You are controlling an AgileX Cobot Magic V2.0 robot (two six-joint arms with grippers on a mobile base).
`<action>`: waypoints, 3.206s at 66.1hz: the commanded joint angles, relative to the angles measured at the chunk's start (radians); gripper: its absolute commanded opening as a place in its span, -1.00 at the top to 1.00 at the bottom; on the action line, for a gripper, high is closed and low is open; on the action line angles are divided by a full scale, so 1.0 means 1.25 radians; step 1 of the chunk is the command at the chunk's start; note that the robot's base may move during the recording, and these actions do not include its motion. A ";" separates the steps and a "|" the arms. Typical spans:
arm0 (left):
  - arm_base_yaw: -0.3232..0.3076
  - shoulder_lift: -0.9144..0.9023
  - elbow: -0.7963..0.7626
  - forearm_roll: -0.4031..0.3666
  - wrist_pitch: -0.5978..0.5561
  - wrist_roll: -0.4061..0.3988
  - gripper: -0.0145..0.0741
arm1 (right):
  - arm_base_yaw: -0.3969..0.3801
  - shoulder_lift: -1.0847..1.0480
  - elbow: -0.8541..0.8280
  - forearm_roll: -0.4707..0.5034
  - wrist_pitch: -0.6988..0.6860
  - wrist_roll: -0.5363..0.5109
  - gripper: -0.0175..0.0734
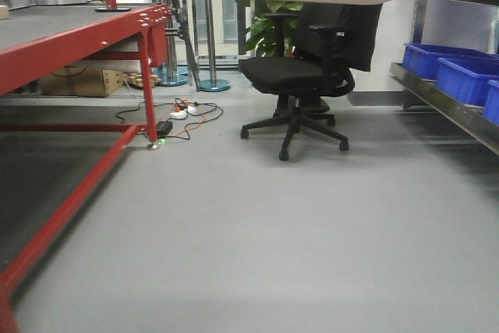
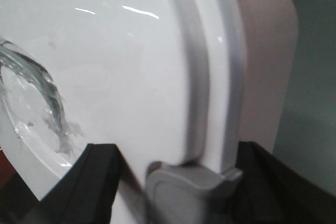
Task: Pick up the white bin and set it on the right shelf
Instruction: 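Carry the raised bin with both grippers toward the steel shelf rack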
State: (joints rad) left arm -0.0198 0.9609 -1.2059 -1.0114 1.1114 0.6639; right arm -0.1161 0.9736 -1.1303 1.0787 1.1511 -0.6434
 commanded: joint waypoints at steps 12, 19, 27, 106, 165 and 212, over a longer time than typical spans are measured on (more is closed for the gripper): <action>-0.019 -0.010 -0.026 -0.176 0.053 0.004 0.14 | 0.016 -0.014 -0.030 0.193 0.093 -0.010 -0.35; -0.019 -0.010 -0.026 -0.176 0.053 0.004 0.14 | 0.016 -0.014 -0.030 0.193 0.093 -0.010 -0.35; -0.019 -0.010 -0.026 -0.176 0.053 0.004 0.14 | 0.016 -0.014 -0.030 0.194 0.093 -0.010 -0.35; -0.019 -0.010 -0.026 -0.176 0.053 0.004 0.14 | 0.016 -0.014 -0.030 0.194 0.092 -0.010 -0.35; -0.019 -0.010 -0.026 -0.176 0.053 0.004 0.14 | 0.016 -0.014 -0.030 0.194 0.093 -0.010 -0.35; -0.019 -0.010 -0.026 -0.176 0.053 0.004 0.14 | 0.016 -0.014 -0.030 0.194 0.093 -0.010 -0.35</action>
State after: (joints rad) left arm -0.0198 0.9609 -1.2059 -1.0114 1.1114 0.6639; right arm -0.1161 0.9736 -1.1303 1.0803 1.1511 -0.6453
